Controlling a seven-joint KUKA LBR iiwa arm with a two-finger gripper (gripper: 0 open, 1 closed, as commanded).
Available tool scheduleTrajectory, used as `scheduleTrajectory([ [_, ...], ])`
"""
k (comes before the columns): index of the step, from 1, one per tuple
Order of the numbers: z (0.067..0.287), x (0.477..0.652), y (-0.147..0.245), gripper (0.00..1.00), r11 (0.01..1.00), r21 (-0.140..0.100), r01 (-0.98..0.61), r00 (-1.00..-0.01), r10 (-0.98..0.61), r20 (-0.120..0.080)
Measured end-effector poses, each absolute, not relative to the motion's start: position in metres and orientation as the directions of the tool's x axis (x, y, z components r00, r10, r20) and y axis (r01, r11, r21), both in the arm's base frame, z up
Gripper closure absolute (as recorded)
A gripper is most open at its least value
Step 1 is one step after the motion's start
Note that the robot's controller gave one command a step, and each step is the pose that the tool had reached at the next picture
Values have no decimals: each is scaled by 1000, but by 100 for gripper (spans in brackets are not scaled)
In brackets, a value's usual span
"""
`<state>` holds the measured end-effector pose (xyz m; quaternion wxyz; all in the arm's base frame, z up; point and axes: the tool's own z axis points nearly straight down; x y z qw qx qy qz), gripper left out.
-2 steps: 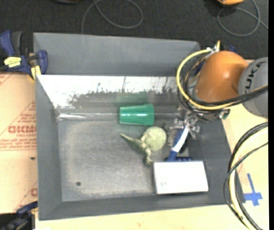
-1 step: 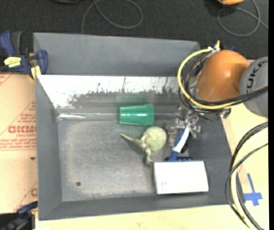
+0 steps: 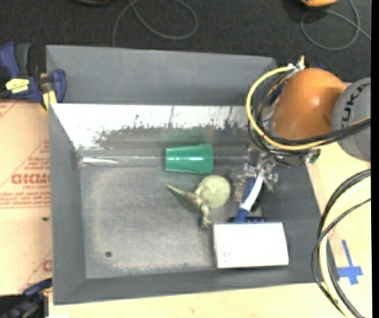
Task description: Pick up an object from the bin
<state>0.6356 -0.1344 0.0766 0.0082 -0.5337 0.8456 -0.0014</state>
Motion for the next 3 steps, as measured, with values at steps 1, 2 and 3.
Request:
scheduleTrajectory([
  [1, 84, 635, -135, 100, 431, -7, -902, -431, -902, -8],
  [2, 98, 634, -135, 100, 432, -3, -902, -432, -902, -4],
  [3, 112, 634, -135, 100, 432, -1, -902, -432, -902, -3],
])
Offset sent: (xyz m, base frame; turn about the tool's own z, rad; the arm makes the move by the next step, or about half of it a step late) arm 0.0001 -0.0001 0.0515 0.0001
